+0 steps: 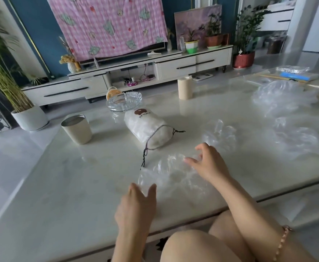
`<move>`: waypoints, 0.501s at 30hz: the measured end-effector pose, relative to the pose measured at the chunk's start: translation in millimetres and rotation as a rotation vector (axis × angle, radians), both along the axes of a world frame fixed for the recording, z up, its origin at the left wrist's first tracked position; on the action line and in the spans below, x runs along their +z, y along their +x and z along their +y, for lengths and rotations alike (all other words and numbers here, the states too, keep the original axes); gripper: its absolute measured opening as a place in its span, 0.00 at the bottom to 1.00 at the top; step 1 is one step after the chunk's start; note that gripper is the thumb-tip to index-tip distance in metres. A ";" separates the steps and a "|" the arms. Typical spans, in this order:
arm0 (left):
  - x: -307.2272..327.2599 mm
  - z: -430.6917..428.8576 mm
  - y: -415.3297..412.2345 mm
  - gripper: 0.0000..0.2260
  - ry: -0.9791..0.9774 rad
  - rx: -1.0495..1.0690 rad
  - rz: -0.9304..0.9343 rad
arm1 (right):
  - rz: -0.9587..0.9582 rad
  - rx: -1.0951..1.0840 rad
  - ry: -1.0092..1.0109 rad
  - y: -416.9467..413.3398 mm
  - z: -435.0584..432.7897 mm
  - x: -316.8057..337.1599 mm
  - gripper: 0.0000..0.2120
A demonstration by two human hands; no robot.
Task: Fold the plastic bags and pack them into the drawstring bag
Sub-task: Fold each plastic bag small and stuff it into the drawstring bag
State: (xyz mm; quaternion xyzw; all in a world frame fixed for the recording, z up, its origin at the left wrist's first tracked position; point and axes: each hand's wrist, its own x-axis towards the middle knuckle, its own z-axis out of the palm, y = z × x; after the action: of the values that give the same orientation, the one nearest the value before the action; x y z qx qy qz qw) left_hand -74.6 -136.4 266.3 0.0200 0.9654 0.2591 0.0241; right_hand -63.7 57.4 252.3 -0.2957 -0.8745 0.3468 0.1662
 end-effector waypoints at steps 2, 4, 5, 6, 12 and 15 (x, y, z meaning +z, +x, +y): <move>24.3 -6.6 2.0 0.17 -0.101 0.036 0.159 | 0.172 -0.044 0.294 -0.6 -6.7 3.3 0.16; 39.9 0.3 0.4 0.08 0.088 0.009 0.435 | 0.429 -0.052 0.460 0.5 -22.0 11.1 0.07; 40.1 8.7 -4.2 0.05 0.221 -0.084 0.487 | 0.444 0.017 0.499 0.8 -29.7 13.6 0.07; 31.9 18.0 -13.2 0.07 0.311 -0.228 0.472 | 0.369 0.128 0.505 1.2 -37.1 13.7 0.09; -38.7 32.6 -40.7 0.28 -0.048 -0.703 0.245 | -0.324 0.540 0.502 8.0 -33.9 -15.7 0.30; -47.2 18.6 -38.0 0.48 -0.215 -0.665 0.274 | -0.356 0.566 0.500 16.1 -18.2 -18.8 0.47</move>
State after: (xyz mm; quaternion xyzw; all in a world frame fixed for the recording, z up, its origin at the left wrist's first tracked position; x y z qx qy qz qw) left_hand -112.6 -117.7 219.1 0.3641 0.9222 0.1290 -0.0207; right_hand -47.6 39.3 233.5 -0.0494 -0.9936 0.0990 -0.0229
